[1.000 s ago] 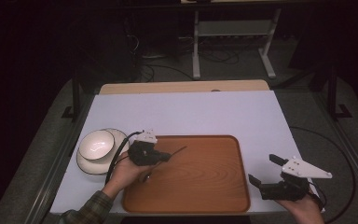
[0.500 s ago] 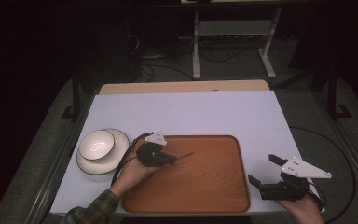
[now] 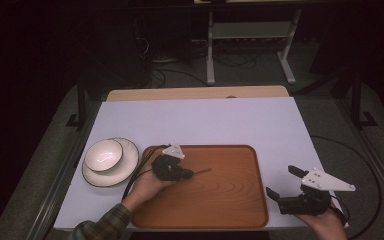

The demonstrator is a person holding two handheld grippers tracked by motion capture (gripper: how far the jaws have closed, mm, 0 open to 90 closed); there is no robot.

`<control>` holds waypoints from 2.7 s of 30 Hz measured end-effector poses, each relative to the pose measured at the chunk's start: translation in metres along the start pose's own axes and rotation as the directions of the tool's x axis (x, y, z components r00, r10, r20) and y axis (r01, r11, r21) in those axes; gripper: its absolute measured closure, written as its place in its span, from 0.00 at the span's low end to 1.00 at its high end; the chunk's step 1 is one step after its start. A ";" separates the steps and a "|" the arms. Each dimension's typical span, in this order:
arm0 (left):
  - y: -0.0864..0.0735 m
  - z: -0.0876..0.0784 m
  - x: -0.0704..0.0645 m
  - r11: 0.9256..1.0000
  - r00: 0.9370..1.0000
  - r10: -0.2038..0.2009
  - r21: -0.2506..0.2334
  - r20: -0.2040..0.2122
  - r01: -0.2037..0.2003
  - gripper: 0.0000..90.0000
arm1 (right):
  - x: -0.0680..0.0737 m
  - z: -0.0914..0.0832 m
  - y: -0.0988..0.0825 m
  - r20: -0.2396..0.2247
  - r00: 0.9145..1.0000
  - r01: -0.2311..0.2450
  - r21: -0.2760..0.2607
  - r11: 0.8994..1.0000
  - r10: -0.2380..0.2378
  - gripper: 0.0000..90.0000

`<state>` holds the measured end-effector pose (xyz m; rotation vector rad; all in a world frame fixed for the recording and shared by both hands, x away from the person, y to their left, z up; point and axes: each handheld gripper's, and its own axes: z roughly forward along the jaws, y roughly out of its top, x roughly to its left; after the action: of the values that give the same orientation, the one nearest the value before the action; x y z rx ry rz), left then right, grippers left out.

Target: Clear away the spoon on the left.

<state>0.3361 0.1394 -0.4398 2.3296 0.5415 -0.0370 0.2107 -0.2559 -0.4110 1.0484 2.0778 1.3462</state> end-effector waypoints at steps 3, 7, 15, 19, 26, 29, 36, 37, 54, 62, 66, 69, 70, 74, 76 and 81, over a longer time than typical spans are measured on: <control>0.000 0.000 0.000 1.000 1.000 0.000 -0.004 -0.003 0.000 0.94 | 0.000 0.000 0.000 0.000 1.000 0.001 -0.001 1.000 -0.001 0.00; -0.001 -0.001 0.001 1.000 1.000 0.005 -0.011 -0.011 -0.005 0.87 | 0.000 0.000 0.000 -0.002 1.000 0.003 0.001 1.000 -0.003 0.00; 0.000 -0.005 0.001 0.999 1.000 0.002 -0.037 -0.014 -0.002 0.71 | 0.000 0.000 0.000 -0.001 1.000 0.002 0.001 1.000 -0.002 0.00; 0.000 -0.009 0.001 0.999 1.000 -0.004 -0.050 -0.016 0.003 0.61 | 0.000 0.000 0.000 -0.003 1.000 0.004 0.002 1.000 -0.004 0.00; 0.000 -0.011 0.000 0.998 1.000 -0.007 -0.058 -0.029 0.005 0.46 | 0.000 -0.001 0.000 -0.002 1.000 0.001 0.001 1.000 -0.001 0.00; 0.000 -0.014 -0.001 0.998 0.999 -0.008 -0.057 -0.039 0.006 0.37 | 0.000 -0.001 0.000 -0.002 1.000 0.000 0.003 1.000 0.000 0.00; -0.001 -0.023 -0.001 0.996 0.998 -0.017 -0.084 -0.064 0.011 0.23 | -0.001 -0.002 -0.001 -0.002 1.000 0.001 0.000 1.000 -0.001 0.00; -0.002 -0.027 0.000 0.996 0.997 -0.017 -0.093 -0.073 0.010 0.22 | -0.001 -0.002 0.000 -0.002 1.000 0.001 -0.004 1.000 -0.001 0.00; -0.026 -0.078 -0.006 0.971 0.987 -0.062 -0.238 -0.147 0.026 0.20 | -0.001 -0.003 0.000 -0.001 1.000 -0.009 -0.014 1.000 0.009 0.00; -0.043 -0.098 -0.007 0.961 0.982 -0.087 -0.275 -0.168 0.038 0.20 | 0.000 -0.003 0.000 -0.005 1.000 -0.009 -0.017 1.000 0.009 0.00; -0.055 -0.112 -0.008 0.952 0.976 -0.109 -0.301 -0.188 0.048 0.20 | -0.001 -0.004 0.001 -0.008 1.000 -0.019 -0.029 0.999 0.019 0.00; -0.067 -0.121 -0.010 0.949 0.969 -0.128 -0.310 -0.209 0.059 0.20 | -0.001 -0.004 0.001 -0.008 1.000 -0.022 -0.029 0.999 0.022 0.00; -0.067 -0.121 -0.010 0.949 0.969 -0.128 -0.310 -0.209 0.059 0.20 | -0.001 -0.004 0.001 -0.008 1.000 -0.022 -0.029 0.999 0.022 0.00; -0.079 -0.131 -0.015 0.943 0.965 -0.144 -0.326 -0.220 0.067 0.20 | 0.000 -0.004 0.001 -0.008 1.000 -0.020 -0.025 1.000 0.019 0.00; -0.082 -0.133 -0.016 0.942 0.964 -0.147 -0.328 -0.221 0.069 0.20 | 0.000 -0.004 0.001 -0.008 1.000 -0.020 -0.025 0.999 0.020 0.00; -0.097 -0.141 -0.021 0.936 0.959 -0.174 -0.340 -0.225 0.091 0.19 | 0.000 -0.003 0.001 -0.007 1.000 -0.020 -0.025 0.999 0.019 0.00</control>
<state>0.2607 0.2877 -0.3966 1.9798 0.7709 0.2707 0.2087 -0.2577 -0.4088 1.0575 2.0557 1.3837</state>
